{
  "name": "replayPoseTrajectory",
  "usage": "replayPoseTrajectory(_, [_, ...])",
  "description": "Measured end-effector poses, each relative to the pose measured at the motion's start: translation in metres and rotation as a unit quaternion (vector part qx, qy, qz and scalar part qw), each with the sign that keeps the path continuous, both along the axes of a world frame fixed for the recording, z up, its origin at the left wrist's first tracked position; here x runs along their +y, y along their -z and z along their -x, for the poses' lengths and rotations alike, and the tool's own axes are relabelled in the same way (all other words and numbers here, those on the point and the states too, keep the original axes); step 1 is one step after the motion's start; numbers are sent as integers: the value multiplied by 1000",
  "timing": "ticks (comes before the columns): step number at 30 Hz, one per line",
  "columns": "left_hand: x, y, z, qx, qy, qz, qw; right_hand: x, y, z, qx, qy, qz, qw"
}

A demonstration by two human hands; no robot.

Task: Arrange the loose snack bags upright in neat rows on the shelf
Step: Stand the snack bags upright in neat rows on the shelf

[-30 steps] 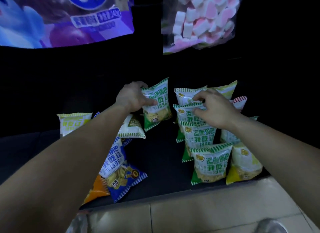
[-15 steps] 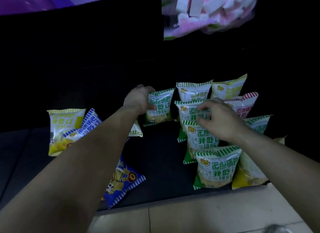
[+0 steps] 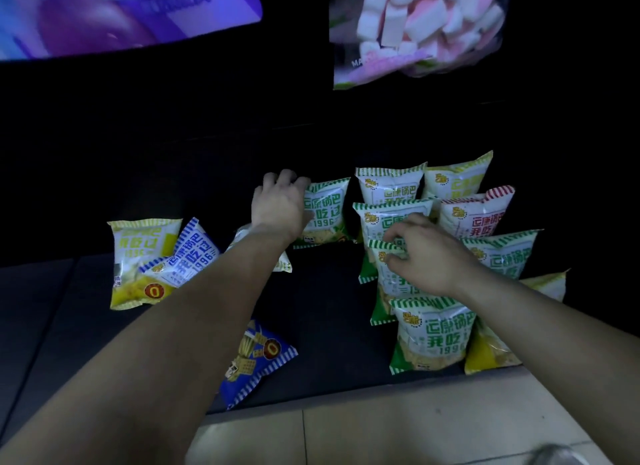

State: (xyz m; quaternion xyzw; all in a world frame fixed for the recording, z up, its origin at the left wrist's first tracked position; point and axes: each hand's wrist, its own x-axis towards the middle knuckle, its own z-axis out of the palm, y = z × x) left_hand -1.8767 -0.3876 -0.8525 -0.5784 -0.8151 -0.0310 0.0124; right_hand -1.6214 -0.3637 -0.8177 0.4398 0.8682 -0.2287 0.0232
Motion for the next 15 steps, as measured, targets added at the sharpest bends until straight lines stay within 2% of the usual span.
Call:
replayPoseTrajectory(4, [-34, -37, 12, -45, 6, 24, 999, -16, -23, 15, -5, -26, -16, 1000])
replayPoseTrajectory(9, [-130, -84, 35, -43, 27, 142, 989, -49, -48, 45, -13, -50, -17, 999])
replayPoseTrajectory(15, [-224, -92, 65, -107, -29, 192, 975, -98, -27, 97, -51, -82, -17, 995])
